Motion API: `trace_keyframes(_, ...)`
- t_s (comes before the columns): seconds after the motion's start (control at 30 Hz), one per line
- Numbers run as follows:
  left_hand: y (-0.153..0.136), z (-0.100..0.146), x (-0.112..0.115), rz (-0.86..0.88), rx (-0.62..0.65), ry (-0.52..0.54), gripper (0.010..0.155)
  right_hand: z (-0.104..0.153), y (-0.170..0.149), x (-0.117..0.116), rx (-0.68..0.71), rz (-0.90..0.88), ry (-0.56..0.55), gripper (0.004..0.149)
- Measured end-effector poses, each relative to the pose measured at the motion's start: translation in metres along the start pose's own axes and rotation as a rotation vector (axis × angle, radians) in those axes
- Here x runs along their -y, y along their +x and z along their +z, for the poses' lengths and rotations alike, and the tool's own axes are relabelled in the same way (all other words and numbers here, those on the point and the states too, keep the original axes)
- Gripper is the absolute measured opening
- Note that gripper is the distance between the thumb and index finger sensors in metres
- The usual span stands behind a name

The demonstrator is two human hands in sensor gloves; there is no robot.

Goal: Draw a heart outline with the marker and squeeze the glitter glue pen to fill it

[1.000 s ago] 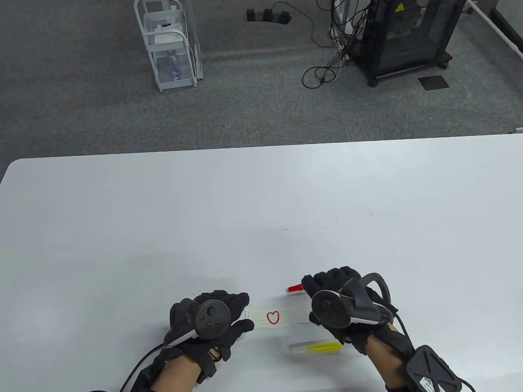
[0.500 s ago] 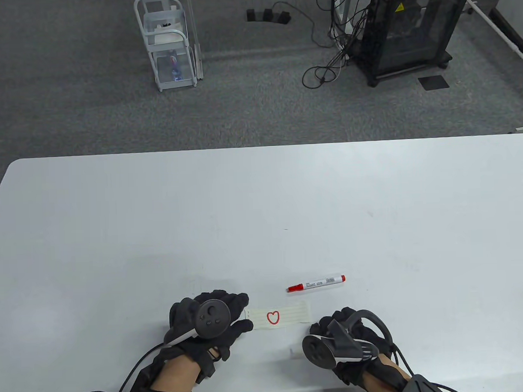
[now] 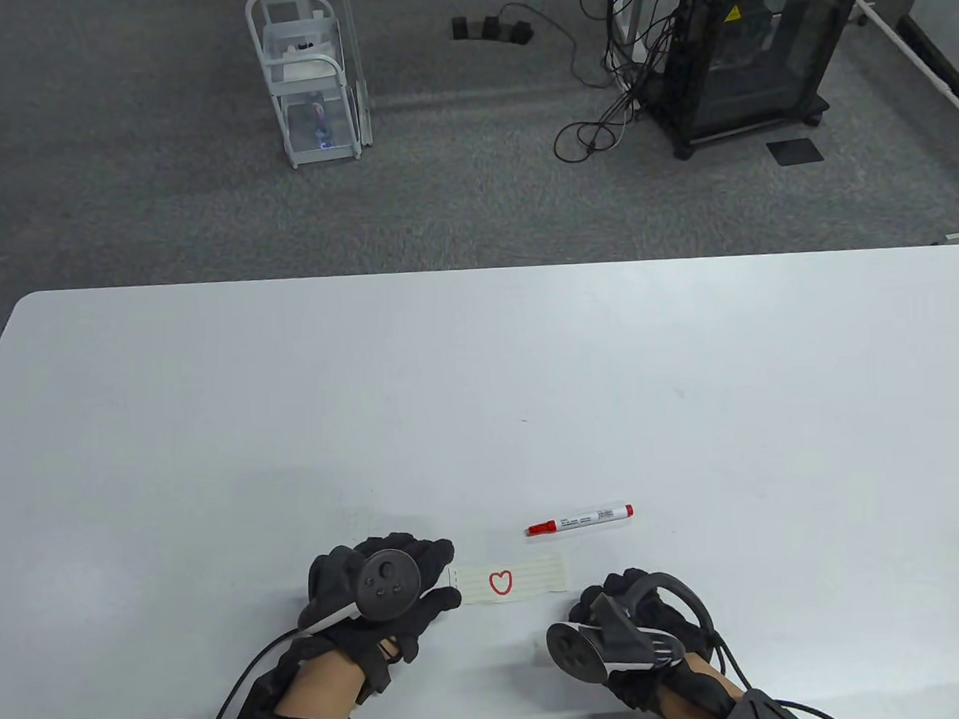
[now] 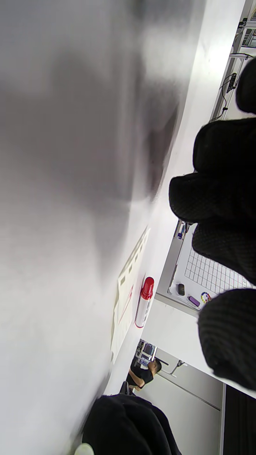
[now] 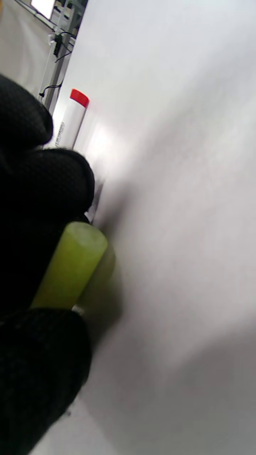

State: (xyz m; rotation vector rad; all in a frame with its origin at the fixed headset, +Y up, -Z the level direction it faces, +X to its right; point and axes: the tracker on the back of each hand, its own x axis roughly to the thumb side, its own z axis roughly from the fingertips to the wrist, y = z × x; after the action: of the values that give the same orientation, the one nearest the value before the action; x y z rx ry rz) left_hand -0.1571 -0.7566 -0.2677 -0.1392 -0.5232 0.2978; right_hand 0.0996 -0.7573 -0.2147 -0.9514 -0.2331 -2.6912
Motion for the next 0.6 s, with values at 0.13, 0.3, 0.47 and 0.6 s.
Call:
trace_keyframes(0.13,0.001,0.000,0.000,0.001,0.011,0.003,0.067,0.000,0.005,0.004,0.010,0.065,-0.019,0.052)
trace_keyframes(0.3,0.004,0.001,-0.003,0.016,0.041,0.033,0.069,-0.001,-0.003,0.037,-0.019,0.034,-0.131,0.051)
trace_keyframes(0.47,0.014,0.003,-0.003,0.005,0.135,0.097,0.073,-0.024,-0.006,0.067,-0.063,0.003,-0.196,0.050)
trace_keyframes(0.6,0.021,0.005,-0.005,0.050,0.174,0.123,0.074,-0.044,0.007,0.068,-0.026,-0.038,-0.242,0.050)
